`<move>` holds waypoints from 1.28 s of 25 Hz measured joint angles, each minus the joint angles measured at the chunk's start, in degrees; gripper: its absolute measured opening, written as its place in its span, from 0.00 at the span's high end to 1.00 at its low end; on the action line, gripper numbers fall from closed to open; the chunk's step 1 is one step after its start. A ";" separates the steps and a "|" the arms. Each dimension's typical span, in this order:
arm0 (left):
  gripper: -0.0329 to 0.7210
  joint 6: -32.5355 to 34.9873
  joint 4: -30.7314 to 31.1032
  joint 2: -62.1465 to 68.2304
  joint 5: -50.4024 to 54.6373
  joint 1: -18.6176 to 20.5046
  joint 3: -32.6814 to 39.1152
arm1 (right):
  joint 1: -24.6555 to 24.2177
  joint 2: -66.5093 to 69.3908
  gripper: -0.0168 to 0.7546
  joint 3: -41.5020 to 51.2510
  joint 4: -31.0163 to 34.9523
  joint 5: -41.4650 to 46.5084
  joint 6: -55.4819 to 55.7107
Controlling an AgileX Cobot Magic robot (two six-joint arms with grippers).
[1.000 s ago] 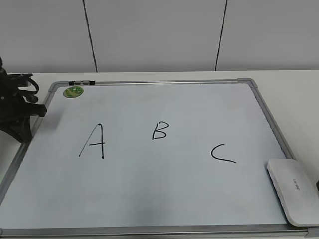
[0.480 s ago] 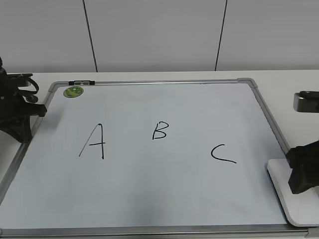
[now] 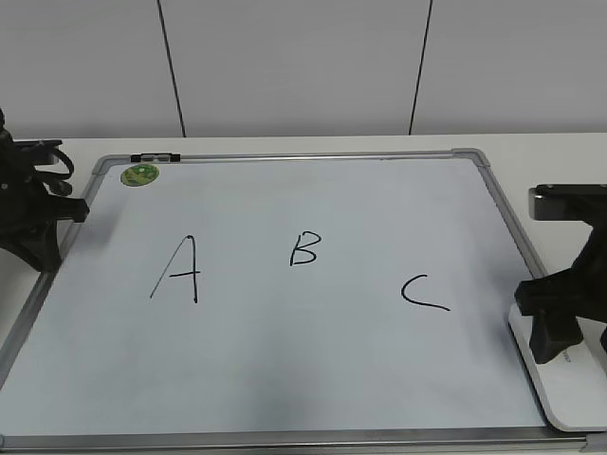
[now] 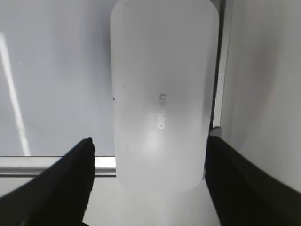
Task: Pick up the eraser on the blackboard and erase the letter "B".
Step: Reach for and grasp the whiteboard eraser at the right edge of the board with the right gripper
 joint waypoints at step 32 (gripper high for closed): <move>0.87 0.44 -0.31 0.00 0.00 0.00 0.00 | -1.67 8.38 0.13 -0.19 -0.73 -4.84 2.13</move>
